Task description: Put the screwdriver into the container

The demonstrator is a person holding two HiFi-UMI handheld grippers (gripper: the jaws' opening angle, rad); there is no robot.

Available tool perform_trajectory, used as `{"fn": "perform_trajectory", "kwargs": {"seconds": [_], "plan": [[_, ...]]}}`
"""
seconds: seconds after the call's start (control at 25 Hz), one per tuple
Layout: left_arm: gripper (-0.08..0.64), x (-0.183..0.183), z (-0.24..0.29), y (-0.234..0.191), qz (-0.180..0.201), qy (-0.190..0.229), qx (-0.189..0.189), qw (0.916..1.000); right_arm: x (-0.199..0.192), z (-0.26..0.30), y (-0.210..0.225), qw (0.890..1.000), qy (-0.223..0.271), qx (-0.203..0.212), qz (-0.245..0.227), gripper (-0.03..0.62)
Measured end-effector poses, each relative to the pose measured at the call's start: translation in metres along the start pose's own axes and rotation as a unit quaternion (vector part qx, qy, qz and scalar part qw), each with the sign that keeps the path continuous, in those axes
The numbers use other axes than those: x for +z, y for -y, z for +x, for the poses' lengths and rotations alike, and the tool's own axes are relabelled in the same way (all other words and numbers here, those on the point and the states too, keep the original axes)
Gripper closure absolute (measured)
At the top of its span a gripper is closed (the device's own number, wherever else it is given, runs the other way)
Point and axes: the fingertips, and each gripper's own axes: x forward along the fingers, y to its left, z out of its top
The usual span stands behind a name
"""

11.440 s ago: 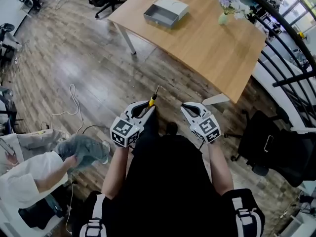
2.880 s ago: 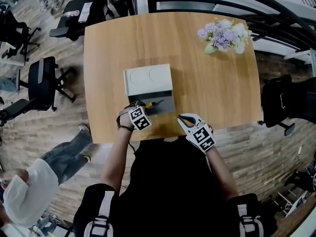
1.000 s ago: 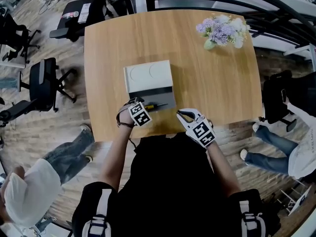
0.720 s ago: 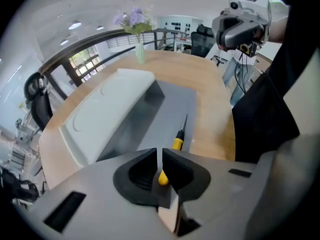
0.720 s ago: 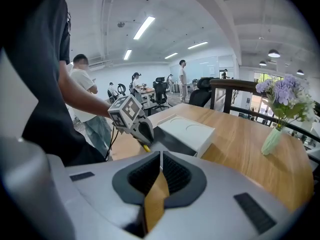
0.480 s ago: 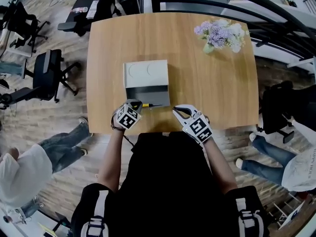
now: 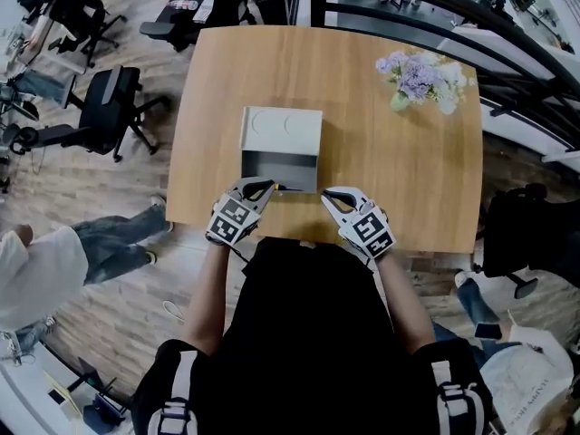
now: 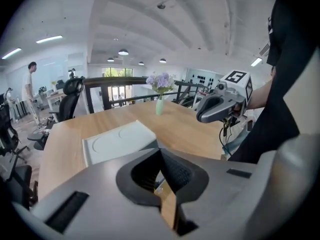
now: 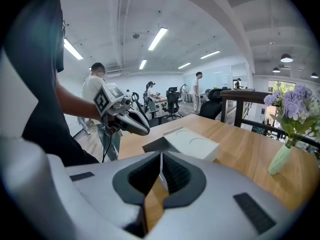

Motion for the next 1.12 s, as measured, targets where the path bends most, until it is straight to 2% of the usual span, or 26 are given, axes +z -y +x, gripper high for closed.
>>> {"fn": "perform_trajectory", "kwargs": {"seconds": [0.24,0.36,0.56,1.12], "plan": [[0.537,0.037,-0.019,0.02,-0.032,0.066,0.021,0.9971,-0.006,-0.012,0.004,1.0,0.012,0.024,0.005,0.56],[0.537,0.045,-0.027,0.035,-0.035,0.082,0.031,0.9956,-0.011,-0.017,0.006,0.999,0.018,0.031,0.006,0.56],[0.537,0.047,-0.036,0.063,-0.026,0.08,0.045,0.9954,-0.017,-0.023,0.006,0.999,0.017,0.037,-0.006,0.56],[0.537,0.037,-0.037,0.118,-0.046,0.087,0.068,0.9928,-0.044,-0.056,-0.009,0.998,0.017,0.049,-0.026,0.56]]}}
